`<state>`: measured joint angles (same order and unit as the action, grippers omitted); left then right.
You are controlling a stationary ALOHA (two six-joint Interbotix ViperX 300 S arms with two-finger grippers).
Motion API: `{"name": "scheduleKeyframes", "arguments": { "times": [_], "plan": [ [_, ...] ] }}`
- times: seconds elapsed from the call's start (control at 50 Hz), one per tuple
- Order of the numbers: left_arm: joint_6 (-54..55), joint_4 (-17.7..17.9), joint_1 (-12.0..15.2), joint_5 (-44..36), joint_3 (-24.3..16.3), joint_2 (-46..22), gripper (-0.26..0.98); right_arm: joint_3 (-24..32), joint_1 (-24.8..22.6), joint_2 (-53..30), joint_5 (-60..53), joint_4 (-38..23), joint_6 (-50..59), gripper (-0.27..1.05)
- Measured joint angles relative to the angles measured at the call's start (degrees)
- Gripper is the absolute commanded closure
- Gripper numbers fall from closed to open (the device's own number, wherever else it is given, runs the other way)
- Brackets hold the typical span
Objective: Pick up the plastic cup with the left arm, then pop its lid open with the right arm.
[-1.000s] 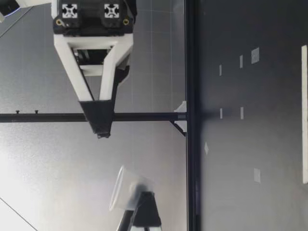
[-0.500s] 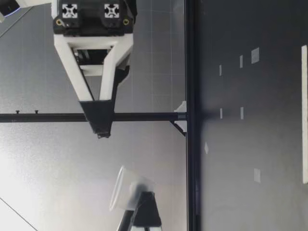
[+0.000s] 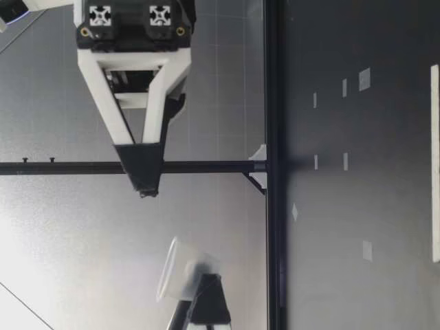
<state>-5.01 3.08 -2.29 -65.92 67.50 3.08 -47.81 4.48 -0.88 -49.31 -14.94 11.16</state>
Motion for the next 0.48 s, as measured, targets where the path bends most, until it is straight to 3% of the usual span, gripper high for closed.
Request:
{"name": "scheduleKeyframes", "arguments": {
  "times": [0.48],
  "plan": [
    [0.0,0.1,0.0,0.2,0.1,0.0,0.55,0.1,0.0,-0.3,0.0,0.1,0.0,0.08]
  ]
}}
